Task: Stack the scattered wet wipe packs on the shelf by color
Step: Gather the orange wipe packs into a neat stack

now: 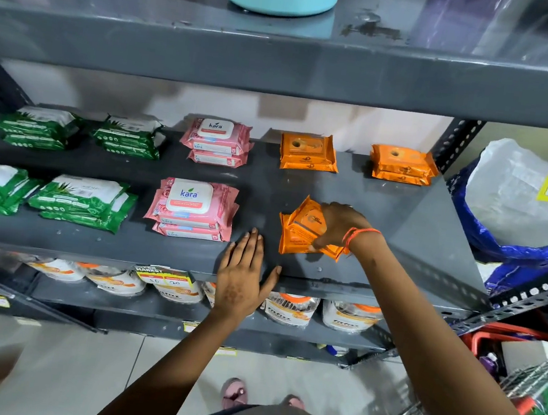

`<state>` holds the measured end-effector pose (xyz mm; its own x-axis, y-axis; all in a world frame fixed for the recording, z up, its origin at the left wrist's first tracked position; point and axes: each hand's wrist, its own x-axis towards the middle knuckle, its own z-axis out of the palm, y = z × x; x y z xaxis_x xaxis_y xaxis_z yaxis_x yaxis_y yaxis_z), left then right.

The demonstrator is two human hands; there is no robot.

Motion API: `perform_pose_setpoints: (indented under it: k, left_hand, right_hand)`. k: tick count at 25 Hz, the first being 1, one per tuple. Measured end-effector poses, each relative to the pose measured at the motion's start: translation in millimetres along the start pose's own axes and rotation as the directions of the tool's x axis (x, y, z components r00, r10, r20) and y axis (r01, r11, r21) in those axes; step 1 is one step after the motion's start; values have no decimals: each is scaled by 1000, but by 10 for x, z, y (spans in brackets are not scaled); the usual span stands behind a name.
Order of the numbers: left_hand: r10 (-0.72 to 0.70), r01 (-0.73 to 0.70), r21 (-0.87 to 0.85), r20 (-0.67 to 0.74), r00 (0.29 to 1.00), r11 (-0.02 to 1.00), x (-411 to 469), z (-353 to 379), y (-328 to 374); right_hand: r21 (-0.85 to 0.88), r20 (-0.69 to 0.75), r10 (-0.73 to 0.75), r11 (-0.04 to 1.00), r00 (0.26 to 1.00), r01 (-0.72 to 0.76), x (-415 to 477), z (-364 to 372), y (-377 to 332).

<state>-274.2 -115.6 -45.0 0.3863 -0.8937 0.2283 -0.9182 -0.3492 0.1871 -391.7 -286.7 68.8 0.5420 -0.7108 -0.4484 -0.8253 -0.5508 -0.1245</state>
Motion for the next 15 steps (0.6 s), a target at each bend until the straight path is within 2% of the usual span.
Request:
perform_pose_setpoints:
  k: [2,4,6,8,9,11,13,15]
  left_hand:
    - [2,-2,-3,-4,1000,1000,-3,-1,4]
    - [-1,1,-20,-14,1000,1000,-5,5,3]
    - [-1,1,-22,-22,1000,1000,-6,7,0]
    - [-2,1,-19,-18,1000,1000,-4,4,3]
    - [-5,5,-19,-13,1000,1000,-2,-1,8]
    - [-14,14,-19,-10,1000,1000,0,-4,7]
    - [-9,9,-18,-3,1000,1000,-5,1,3]
    - [-3,3,-13,-2,1000,1000,-3,0,5]
  right_hand:
    - [-107,-35,-132,986,991,127,-165,-93,-99]
    - [-66,-56,-183,982,982,179,-230,-91,-128]
    - [-36,-185,-194,981,963,190,-172,-86,-101]
    - [119,-311,-16,991,950,55,-79,-55,-161]
    - [157,-326,77,987,942,-26,-89,-17,-244]
    - [95,-273,124,990,954,-102,-80,150,-390]
    - [4,-273,-4,1000,962,5,-93,302,-425]
    - [-4,-258,-168,985,951,172,-57,268,-297]
